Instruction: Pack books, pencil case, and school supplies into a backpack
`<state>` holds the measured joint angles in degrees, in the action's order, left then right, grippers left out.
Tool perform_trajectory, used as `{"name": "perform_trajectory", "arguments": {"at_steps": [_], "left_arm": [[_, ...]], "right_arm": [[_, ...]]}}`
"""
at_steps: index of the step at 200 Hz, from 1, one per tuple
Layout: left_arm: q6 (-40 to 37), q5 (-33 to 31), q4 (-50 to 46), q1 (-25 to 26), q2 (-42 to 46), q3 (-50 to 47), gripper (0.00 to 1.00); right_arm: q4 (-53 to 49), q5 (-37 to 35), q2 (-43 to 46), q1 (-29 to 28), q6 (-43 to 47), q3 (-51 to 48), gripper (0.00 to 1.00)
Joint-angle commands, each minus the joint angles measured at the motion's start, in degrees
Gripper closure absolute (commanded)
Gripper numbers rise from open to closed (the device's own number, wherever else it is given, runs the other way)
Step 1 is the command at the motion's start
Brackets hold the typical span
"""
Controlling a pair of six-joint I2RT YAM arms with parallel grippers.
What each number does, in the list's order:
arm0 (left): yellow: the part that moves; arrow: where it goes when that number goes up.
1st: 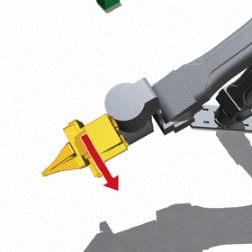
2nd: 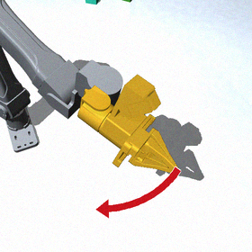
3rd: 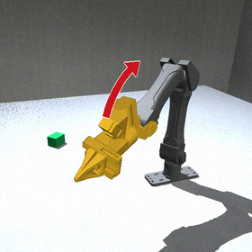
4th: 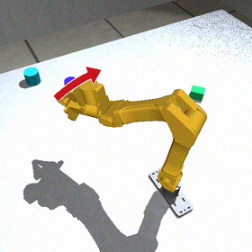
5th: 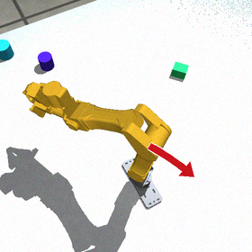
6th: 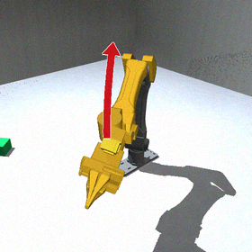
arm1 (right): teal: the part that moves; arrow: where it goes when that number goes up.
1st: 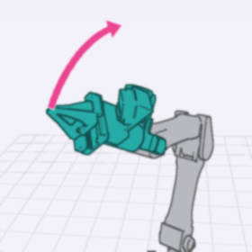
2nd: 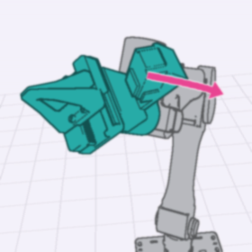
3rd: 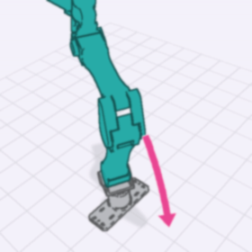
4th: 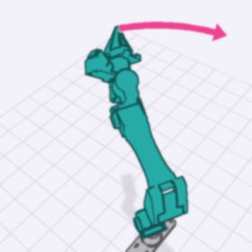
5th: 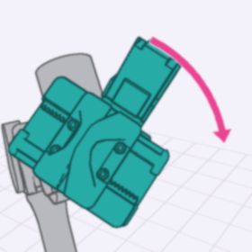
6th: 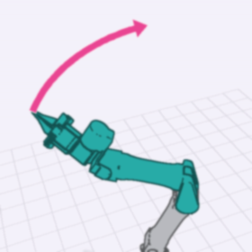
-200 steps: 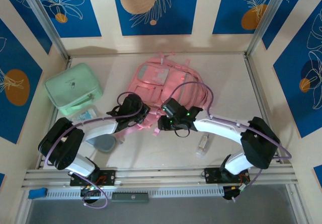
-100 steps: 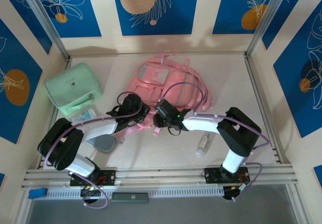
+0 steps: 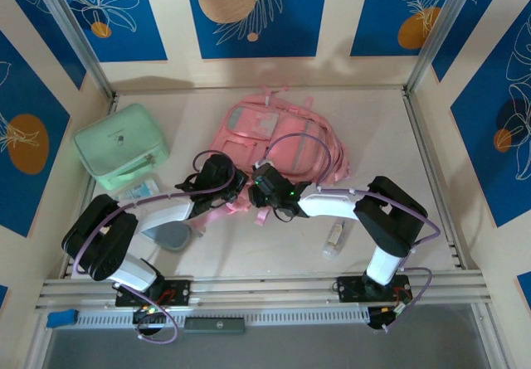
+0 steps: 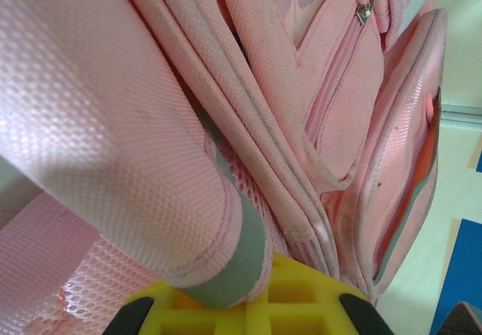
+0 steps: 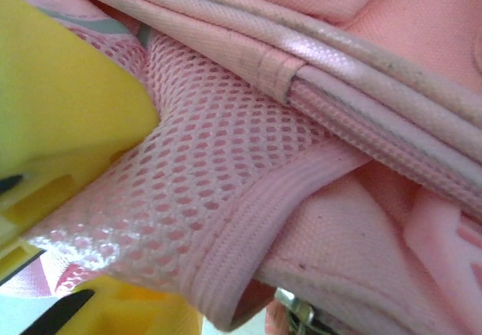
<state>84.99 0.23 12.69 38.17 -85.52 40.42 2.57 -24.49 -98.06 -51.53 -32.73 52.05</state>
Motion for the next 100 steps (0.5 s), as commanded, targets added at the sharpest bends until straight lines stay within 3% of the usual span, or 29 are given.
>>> {"name": "perform_trajectory", "arguments": {"at_steps": [1,72,100], "left_arm": [[-1.43,1.87,3.74,1.04,2.37,1.59,1.0],[-1.61,1.72,3.6,1.04,2.35,1.59,1.0],[-1.93,1.0,2.97,0.15,3.0,0.93,1.0]], "right_arm": [[2.65,-3.14,-1.46,0.88,1.56,1.91,0.72],[1.72,-4.99,0.31,0.61,1.97,1.11,0.89],[-2.59,-6.11,2.32,1.63,-3.63,0.41,1.0]]}}
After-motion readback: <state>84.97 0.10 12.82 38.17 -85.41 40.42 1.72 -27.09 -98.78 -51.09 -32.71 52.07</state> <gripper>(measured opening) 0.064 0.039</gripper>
